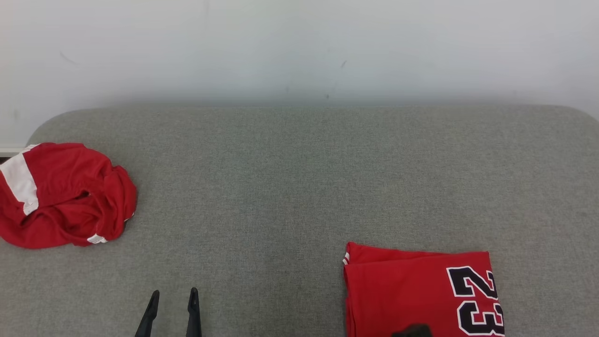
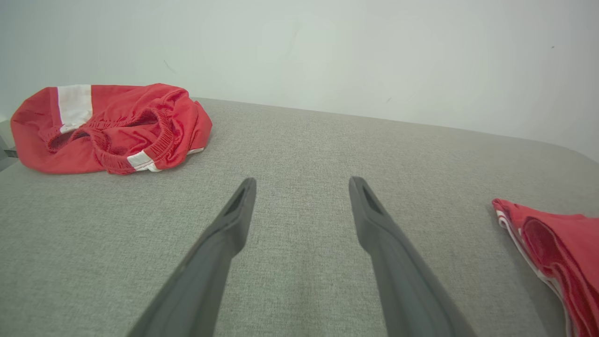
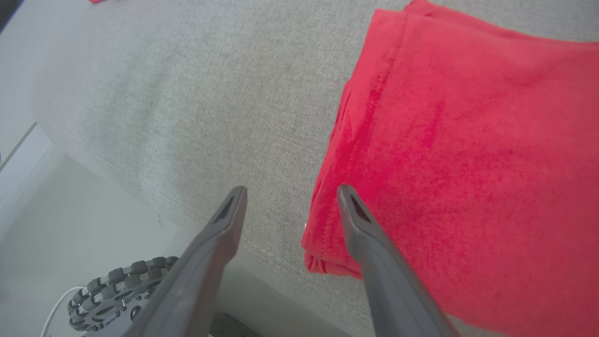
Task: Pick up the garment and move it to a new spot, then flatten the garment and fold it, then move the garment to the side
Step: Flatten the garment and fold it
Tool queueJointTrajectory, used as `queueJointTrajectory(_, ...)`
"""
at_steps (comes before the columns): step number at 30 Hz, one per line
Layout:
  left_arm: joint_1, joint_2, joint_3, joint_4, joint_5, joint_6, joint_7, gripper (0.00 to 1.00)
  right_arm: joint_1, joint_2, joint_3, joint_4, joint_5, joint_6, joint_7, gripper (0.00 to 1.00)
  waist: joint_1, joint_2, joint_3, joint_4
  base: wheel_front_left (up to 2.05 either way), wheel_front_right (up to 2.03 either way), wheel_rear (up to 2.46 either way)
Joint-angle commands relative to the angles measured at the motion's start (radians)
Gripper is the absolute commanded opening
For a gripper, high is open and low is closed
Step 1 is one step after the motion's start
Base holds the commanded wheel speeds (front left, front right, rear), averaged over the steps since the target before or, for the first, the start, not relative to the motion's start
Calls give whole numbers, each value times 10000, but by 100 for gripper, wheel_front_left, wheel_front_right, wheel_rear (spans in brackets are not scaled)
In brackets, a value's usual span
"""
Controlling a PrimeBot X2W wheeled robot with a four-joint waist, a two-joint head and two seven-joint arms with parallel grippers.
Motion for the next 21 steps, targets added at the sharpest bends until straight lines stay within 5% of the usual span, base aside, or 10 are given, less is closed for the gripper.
queueJointTrajectory(1,95,-11,45,-21,80,11,-31,100,-68,38,-105,-116,168,-18,-92,100,0,0,-20,-29,0,0,0)
queueJointTrajectory(10,198,-9,252,-56,80,18,-31,100,-245,215,-2408,-921,815,-17,-1697,100,0,0,-332,-315,0,0,0)
queueJointTrajectory(21,286,-11,377,-26,-62,81,-31,100,-681,221,-5075,889,33,-19,-4598,100,0,0,-684,-600,0,0,0)
